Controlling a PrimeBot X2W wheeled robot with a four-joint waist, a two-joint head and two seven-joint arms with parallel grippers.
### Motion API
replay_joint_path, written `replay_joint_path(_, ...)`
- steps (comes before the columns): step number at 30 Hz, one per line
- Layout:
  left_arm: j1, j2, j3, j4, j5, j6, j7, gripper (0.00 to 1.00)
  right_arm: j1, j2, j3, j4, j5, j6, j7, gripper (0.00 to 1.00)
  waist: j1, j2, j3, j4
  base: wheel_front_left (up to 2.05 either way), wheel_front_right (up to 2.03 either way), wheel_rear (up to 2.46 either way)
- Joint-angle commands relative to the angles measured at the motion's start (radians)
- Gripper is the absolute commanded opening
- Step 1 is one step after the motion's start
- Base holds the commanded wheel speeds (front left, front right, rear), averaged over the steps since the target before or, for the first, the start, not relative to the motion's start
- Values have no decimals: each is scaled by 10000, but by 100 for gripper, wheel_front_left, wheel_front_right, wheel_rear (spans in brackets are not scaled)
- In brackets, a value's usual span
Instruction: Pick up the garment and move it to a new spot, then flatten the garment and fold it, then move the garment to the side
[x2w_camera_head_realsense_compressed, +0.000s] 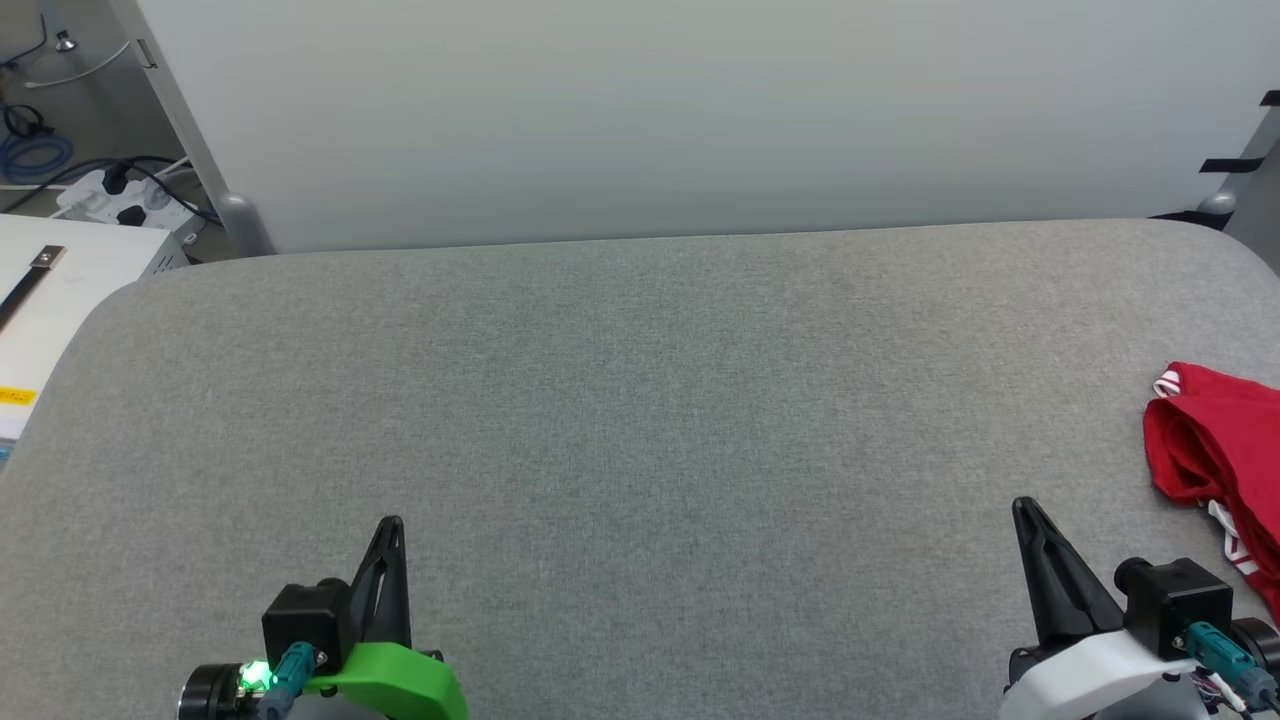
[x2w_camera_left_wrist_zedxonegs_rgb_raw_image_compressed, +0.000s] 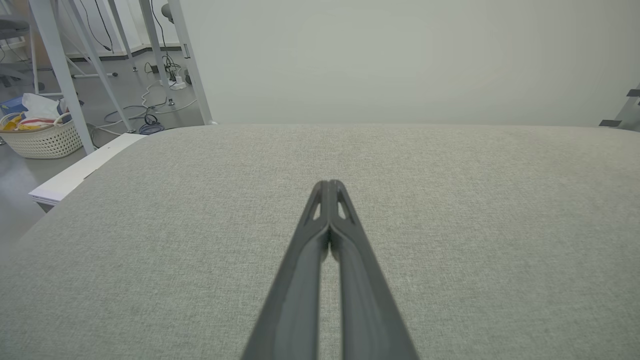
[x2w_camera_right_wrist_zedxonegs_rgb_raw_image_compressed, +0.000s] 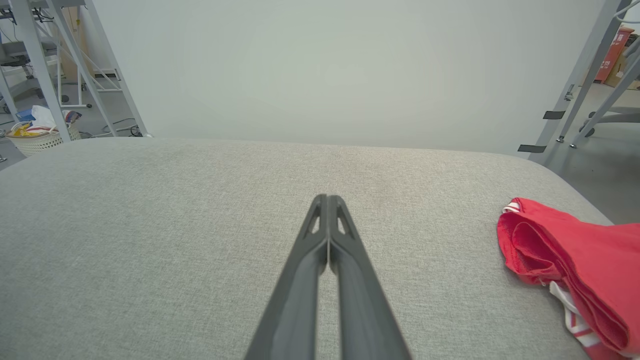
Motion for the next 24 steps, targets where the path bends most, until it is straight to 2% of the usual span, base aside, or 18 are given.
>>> replay_joint_path(1,-218,-65,76,-60,139,-105,49,0,-224,36,-18,55,-77,-2,14,0,0,0,3,7,0,0,0)
replay_joint_path(24,-404,-334,456,-273,693,-368,495,0,-589,86,-62,324,-384,-4,198,0,0,0,50,117,0,0,0)
